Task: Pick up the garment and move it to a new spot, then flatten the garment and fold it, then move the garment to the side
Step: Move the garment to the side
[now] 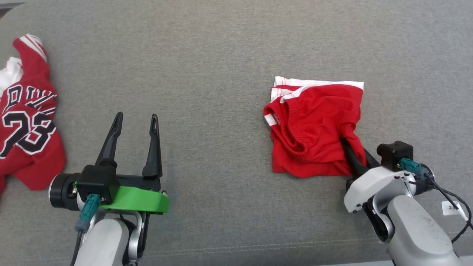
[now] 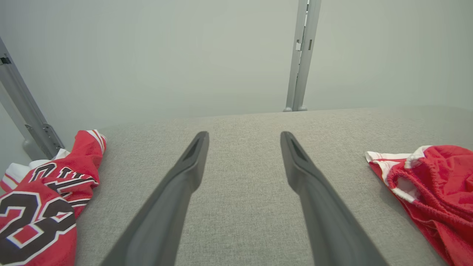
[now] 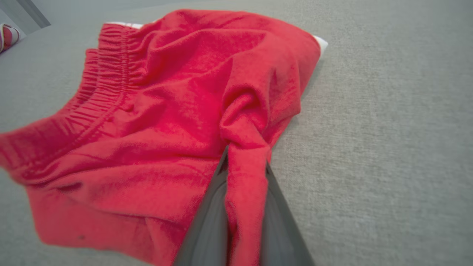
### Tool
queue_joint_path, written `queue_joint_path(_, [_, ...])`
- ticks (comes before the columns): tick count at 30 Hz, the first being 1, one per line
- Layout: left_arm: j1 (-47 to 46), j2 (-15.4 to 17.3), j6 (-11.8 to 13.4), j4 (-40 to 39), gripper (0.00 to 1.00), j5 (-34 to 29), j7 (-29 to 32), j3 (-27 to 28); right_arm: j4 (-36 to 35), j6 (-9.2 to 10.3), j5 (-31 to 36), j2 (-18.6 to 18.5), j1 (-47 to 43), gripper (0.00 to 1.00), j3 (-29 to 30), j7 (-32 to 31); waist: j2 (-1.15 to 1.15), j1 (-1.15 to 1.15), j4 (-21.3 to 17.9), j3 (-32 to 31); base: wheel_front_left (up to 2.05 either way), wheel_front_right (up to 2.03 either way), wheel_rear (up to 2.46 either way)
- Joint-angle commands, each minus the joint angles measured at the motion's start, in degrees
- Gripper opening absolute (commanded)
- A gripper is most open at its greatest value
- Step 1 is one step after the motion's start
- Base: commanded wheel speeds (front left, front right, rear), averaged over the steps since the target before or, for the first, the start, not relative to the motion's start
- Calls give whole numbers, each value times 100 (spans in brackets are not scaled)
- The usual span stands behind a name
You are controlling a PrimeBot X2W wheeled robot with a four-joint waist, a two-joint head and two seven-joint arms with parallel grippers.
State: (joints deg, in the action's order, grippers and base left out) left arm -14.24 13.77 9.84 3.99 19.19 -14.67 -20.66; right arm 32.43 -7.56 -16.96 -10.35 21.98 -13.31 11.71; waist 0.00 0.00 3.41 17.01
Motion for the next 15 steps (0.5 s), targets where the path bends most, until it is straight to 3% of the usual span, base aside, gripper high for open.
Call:
queue_joint_path(1, [-45,80,18,-67,100,-48,30,9,-53,14,68,-68,-148,0,105,23,0,0,-464,21,0,0,0])
queue_joint_path(10, [-198,413,43,-513,100,-225,419,-17,-486,12,382,-24,-505,0,546,-54,0,0,-1578,259,0,0,0])
queue_joint_path(15, [-337,497,35,-720,100,-303,611,-81,-554,12,414,-98,-259,0,596,3,0,0,-1895,398,0,0,0])
